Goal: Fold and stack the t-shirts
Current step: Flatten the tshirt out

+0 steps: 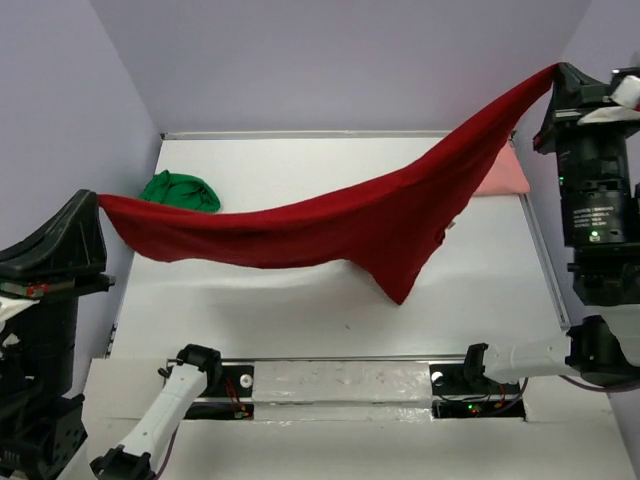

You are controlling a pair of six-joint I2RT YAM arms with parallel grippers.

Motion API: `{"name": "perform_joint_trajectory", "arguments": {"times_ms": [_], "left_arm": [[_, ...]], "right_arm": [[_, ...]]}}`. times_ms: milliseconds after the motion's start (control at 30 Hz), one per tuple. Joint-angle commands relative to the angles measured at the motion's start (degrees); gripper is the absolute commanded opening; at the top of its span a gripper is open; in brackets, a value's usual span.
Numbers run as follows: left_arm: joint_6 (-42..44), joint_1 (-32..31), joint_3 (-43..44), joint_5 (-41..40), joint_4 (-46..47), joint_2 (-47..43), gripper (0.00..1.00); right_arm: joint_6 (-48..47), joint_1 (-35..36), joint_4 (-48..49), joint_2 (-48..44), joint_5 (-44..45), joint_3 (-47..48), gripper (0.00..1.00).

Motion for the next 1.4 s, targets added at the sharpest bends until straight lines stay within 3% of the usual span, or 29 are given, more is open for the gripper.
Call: {"name": "perform_joint_trajectory", "arguments": {"times_ms": [0,33,67,100,167,200,233,333,467,567,767,900,1033,1067,1100,1167,1233,1267,1333,1367], "left_arm": [[1.0,0.1,-0.1,1.5,0.4,1.6,0.00],[1.1,0.1,0.2,2.5,0.6,1.7,0.00],[1.4,0.1,0.9,3.6,0.9,2.0,0.00],[1.4,0.2,1.6,3.6,1.0,2.1,0.00],[1.6,0.2,2.3,3.9,1.5,3.1,0.00],[1.7,0.2,2.7,4.1,1.5,3.5,0.00],[1.6,0.2,3.1,4.2,1.7,3.8,0.00],[1.9,0.1,2.5,3.8,3.0,4.9,0.00],[2.1,0.0,0.4,3.0,3.9,6.2,0.00],[2.1,-0.4,-2.6,-2.4,5.2,8.6,0.00],[1.3,-0.4,-4.9,-1.9,10.3,16.9,0.00],[2.1,-0.5,-0.3,-1.6,13.3,25.9,0.00],[1.2,-0.6,2.2,1.3,14.7,29.0,0.00],[0.8,-0.6,2.2,3.3,15.0,29.0,0.00],[0.6,-0.6,2.0,3.6,14.9,28.6,0.00],[0.6,-0.7,1.1,4.0,15.2,27.6,0.00],[0.9,-0.8,-0.5,3.4,15.0,26.7,0.00],[1.1,-0.9,-0.8,2.7,14.8,25.5,0.00],[1.6,-0.9,-2.3,2.2,14.4,24.4,0.00],[1.6,-0.9,-2.8,2.1,14.4,23.3,0.00]], "right_arm": [[9.2,3.9,-8.0,1.5,-3.8,-0.1,0.00],[1.9,6.7,-3.4,2.8,-2.9,-3.6,0.00],[-8.6,14.0,15.4,4.7,-2.4,-5.8,0.00],[-13.5,18.2,19.6,6.6,-2.1,-5.0,0.00],[-24.0,20.0,22.2,11.7,-1.1,0.3,0.00],[-29.9,21.3,33.2,15.1,-1.9,1.2,0.00],[-33.3,21.9,35.2,17.1,-2.2,3.4,0.00],[-26.7,21.9,27.3,15.7,-3.5,6.8,0.00],[-21.0,20.3,24.7,9.0,-6.2,3.4,0.00],[-15.8,16.6,22.6,2.7,-7.7,-0.4,0.00],[-16.8,16.6,20.2,-4.8,-4.8,-6.9,0.00],[-14.8,16.6,20.1,-7.6,-3.9,-11.4,0.00],[-12.9,16.6,19.7,-9.3,-3.2,-17.0,0.00],[-11.7,16.6,17.3,-9.6,-3.2,-18.4,0.00],[-2.6,16.6,11.1,-9.5,-4.1,-17.3,0.00],[8.1,16.6,-10.3,-8.5,-8.9,-14.1,0.00],[15.5,16.6,-17.5,-6.6,-14.5,-11.4,0.00],[16.5,11.9,-18.3,-4.3,-17.8,-11.8,0.00],[23.6,2.8,-30.9,-0.3,-26.3,-8.0,0.00],[29.4,-2.1,-36.2,3.2,-38.2,-6.1,0.00]]}}
